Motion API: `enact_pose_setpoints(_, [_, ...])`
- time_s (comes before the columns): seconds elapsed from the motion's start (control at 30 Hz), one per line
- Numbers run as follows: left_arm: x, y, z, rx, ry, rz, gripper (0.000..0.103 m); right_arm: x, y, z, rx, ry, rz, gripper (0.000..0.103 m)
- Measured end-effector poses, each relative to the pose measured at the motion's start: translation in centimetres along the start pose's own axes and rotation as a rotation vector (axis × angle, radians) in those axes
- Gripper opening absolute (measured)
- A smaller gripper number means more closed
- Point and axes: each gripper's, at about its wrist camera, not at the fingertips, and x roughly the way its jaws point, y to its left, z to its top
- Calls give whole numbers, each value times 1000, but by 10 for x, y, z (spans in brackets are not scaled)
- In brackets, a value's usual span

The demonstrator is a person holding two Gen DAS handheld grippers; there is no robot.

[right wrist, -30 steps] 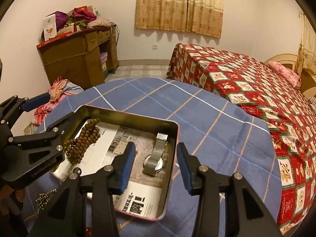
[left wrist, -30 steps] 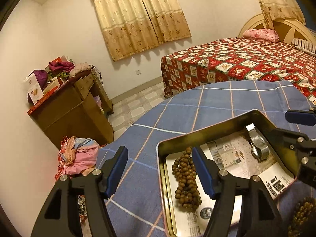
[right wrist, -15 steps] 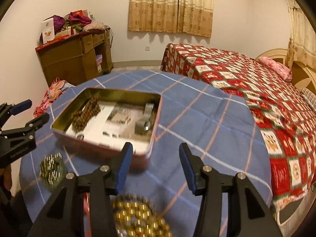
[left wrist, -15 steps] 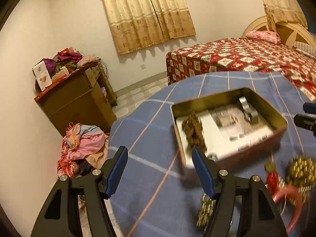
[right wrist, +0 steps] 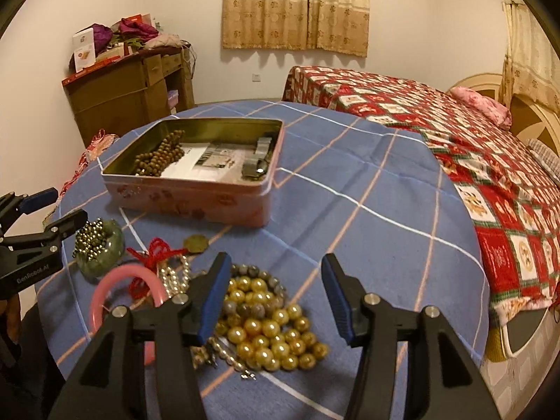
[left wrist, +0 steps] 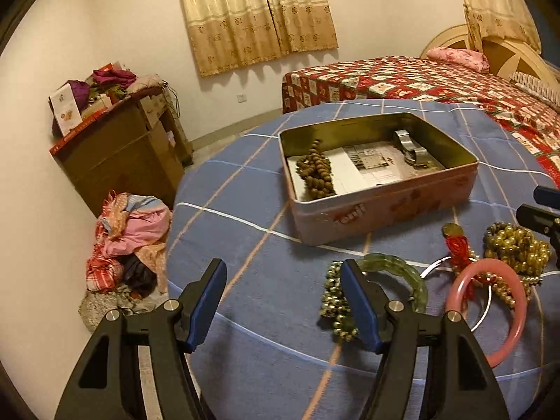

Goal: Organize jewelry
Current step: 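Grasp the small gold bead strand beside the green bangle with the left gripper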

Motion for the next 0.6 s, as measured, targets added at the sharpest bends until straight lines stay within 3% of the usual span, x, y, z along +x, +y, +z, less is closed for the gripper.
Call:
enact_pose_setpoints(0.47, [8, -14, -7, 25, 25, -56, 66, 2, -2, -8, 23, -6, 5, 59])
enact_pose_setpoints(0.6, [8, -14, -7, 16, 36, -117, 15, 2, -2, -9, 22, -6, 6, 59])
